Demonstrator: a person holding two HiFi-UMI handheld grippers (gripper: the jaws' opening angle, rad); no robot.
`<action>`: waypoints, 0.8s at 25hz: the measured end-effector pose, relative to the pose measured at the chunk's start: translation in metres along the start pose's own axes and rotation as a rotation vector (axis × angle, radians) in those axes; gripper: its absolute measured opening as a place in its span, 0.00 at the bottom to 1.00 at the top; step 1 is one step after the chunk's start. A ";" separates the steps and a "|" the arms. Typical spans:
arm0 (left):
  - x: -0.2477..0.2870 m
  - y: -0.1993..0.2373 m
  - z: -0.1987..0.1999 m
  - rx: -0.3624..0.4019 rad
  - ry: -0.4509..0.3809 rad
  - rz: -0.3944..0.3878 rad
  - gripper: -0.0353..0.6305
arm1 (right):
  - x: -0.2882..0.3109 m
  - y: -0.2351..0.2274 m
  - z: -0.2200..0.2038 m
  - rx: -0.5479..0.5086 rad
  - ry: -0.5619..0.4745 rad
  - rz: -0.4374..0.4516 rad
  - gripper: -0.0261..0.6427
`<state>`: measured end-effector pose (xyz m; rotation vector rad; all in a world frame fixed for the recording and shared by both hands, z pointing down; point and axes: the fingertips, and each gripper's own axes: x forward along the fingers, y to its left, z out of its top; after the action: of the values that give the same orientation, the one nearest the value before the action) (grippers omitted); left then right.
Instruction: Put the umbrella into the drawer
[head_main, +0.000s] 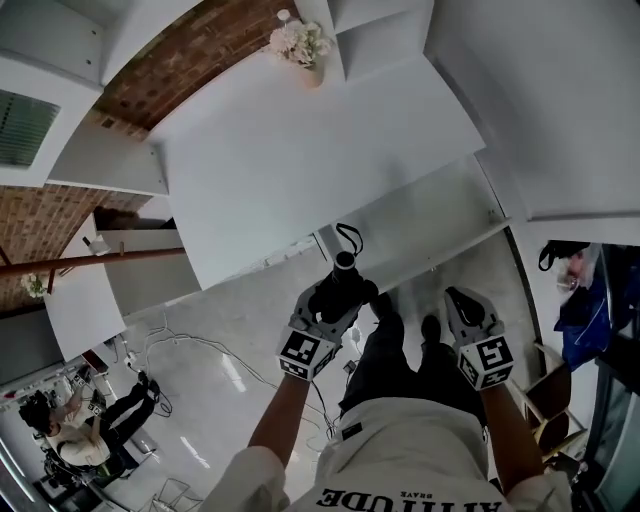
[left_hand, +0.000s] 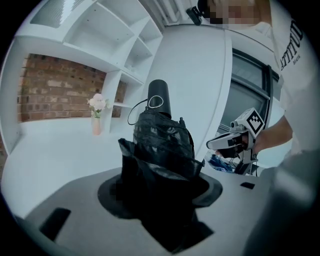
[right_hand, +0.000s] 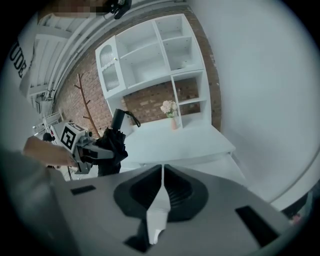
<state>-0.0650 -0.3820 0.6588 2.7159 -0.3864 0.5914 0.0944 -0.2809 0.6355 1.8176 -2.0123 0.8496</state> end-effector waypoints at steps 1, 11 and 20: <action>0.004 0.003 -0.002 0.002 0.009 -0.011 0.42 | 0.003 0.003 -0.001 0.004 0.003 -0.001 0.09; 0.043 0.025 -0.025 0.000 0.081 -0.073 0.42 | 0.010 0.009 -0.013 0.048 0.023 -0.049 0.09; 0.087 0.030 -0.048 -0.017 0.132 -0.077 0.42 | 0.016 -0.002 -0.020 0.058 0.025 -0.056 0.09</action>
<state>-0.0152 -0.4076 0.7458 2.6439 -0.2510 0.7378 0.0907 -0.2813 0.6612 1.8755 -1.9313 0.9187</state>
